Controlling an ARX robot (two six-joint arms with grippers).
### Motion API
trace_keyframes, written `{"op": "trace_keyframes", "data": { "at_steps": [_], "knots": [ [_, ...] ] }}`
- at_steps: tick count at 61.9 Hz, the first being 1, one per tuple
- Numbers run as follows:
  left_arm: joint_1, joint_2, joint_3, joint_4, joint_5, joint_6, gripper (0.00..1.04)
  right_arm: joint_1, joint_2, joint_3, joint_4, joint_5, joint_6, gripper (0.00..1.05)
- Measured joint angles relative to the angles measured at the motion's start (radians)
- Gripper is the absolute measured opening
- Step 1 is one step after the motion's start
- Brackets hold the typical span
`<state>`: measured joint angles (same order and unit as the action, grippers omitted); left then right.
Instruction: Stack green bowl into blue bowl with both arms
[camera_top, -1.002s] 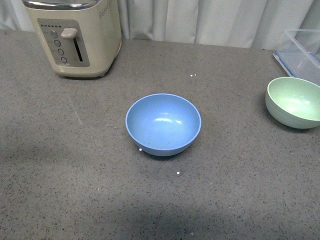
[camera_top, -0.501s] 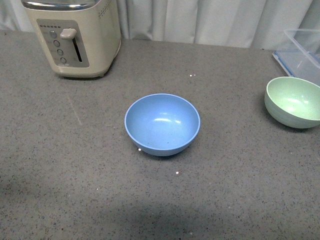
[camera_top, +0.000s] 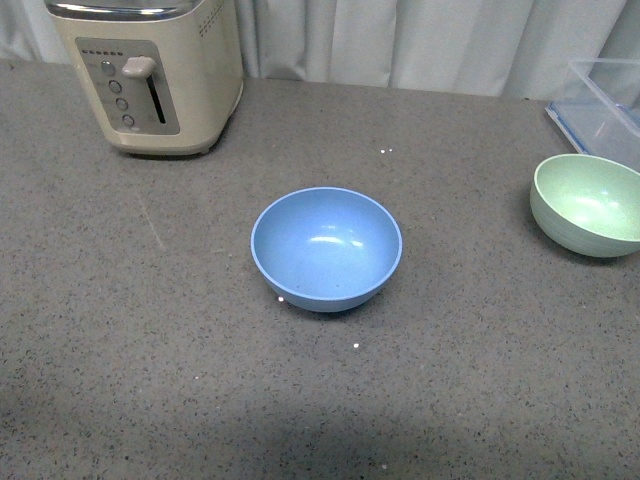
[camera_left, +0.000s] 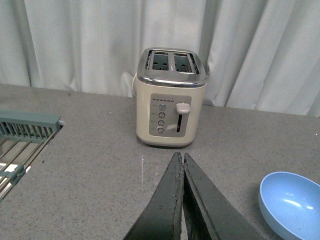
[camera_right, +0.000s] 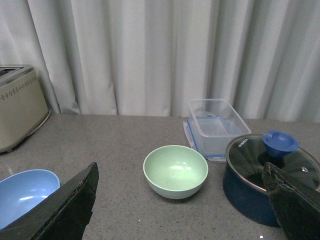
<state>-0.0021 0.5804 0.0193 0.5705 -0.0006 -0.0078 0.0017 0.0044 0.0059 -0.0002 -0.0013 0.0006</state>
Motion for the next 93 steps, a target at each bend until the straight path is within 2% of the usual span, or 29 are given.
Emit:
{"op": "trace_keyframes", "data": {
  "at_steps": [23,61,68,87,89,93],
  "knots": [
    [0.000,-0.216,0.000,-0.203,0.000,0.000,0.04,0.000,0.000,0.000,0.000,0.000,0.000,0.96],
    [0.000,-0.410,0.000,-0.396,0.000,0.000,0.04,0.000,0.000,0.000,0.000,0.000,0.000,0.96],
    [0.000,-0.549,0.000,-0.559,0.000,0.000,0.04,0.000,0.000,0.000,0.000,0.000,0.000,0.96],
    [0.000,-0.575,0.000,-0.568,0.000,0.000,0.04,0.000,0.000,0.000,0.000,0.000,0.000,0.96],
    [0.000,-0.575,0.000,-0.568,0.001,0.000,0.06,0.000,0.000,0.000,0.000,0.000,0.000,0.96],
    [0.000,-0.576,0.000,-0.568,0.001,0.000,0.18,0.000,0.000,0.000,0.000,0.000,0.000,0.96]
  ]
}}
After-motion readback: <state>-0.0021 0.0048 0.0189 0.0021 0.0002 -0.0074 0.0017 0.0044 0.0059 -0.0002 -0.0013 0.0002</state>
